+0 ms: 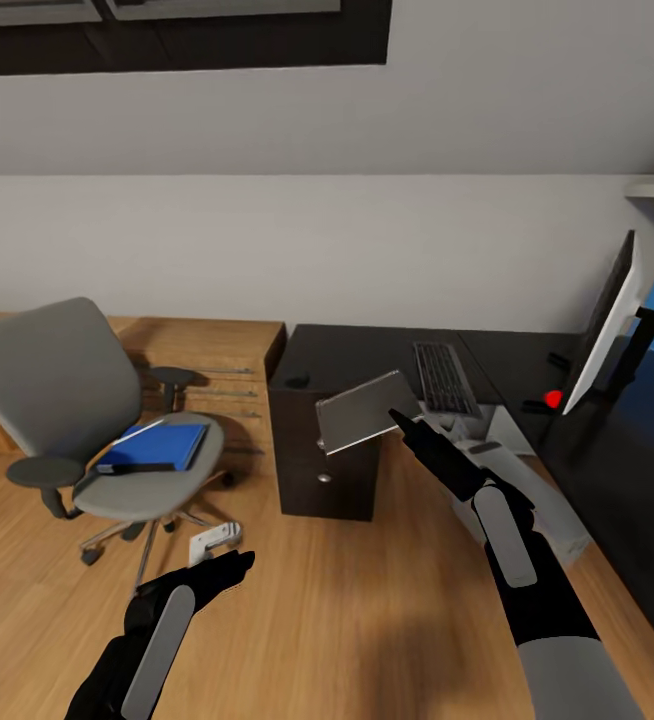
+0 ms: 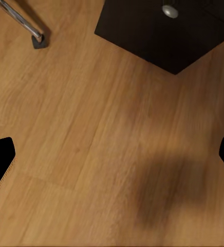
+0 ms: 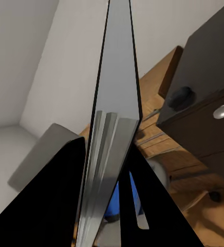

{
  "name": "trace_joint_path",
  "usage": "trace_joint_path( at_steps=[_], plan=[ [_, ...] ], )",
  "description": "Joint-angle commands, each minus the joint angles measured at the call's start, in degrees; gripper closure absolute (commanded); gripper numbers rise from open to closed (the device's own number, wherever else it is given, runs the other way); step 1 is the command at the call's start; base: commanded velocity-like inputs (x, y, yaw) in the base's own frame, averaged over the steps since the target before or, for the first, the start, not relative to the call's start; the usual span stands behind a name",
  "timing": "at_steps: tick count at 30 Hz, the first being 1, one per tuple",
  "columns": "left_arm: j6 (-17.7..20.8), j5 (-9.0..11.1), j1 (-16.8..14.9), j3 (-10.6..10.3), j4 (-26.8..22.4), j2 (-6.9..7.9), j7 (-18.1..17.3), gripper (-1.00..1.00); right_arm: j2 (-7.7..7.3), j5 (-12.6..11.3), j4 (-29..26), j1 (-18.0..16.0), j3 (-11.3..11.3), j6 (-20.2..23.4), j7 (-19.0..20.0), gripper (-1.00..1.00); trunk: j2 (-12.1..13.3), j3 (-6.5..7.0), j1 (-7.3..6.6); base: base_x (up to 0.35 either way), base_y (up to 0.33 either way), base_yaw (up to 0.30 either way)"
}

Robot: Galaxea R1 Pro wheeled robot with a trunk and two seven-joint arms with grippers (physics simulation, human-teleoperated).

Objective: In the bedroom, organize the workspace by keeping the computer under the desk, ensuring the monitor is on the desk, placing the keyboard on the desk next to the monitor, placing the mouse on the desk next to the keyboard, moving the folder from the swivel chair onto the desk next to the mouse, stacking the notebook on top of the folder with the pen on top of the notebook, and positioning the swivel chair next to the desk.

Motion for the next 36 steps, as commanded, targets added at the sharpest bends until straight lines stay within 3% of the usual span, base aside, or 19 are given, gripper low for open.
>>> trace_joint_path(
  at_steps=[1,11,30,36],
  plan=[
    [0.12,0.6,-0.04,-0.06,-0.06,0.0,0.53,-1.0,0.07,-0.37,-0.04,-0.02,-0.18,0.54,0.1,1.0,0.39,0.13,-0.2,0.331,0.126,0.0],
    [0.12,0.6,-0.03,-0.14,-0.06,0.06,0.41,-1.0,0.15,-0.59,-0.08,-0.03,-0.17,0.49,0.2,1.0,4.4,1.92,-2.39,0.33,0.146,0.0],
    [0.12,0.58,-0.04,-0.27,-0.1,0.05,0.54,-1.0,0.07,-0.49,-0.01,-0.03,-0.2,0.77,0.43,1.0,4.4,1.92,-2.39,0.325,0.105,0.0],
    [0.12,0.6,-0.04,-1.58,-0.06,0.01,0.6,-1.0,0.99,-0.51,0.2,-0.02,-0.04,-1.12,-1.37,1.0,4.4,1.92,-2.39,0.087,0.009,0.0]
  ],
)
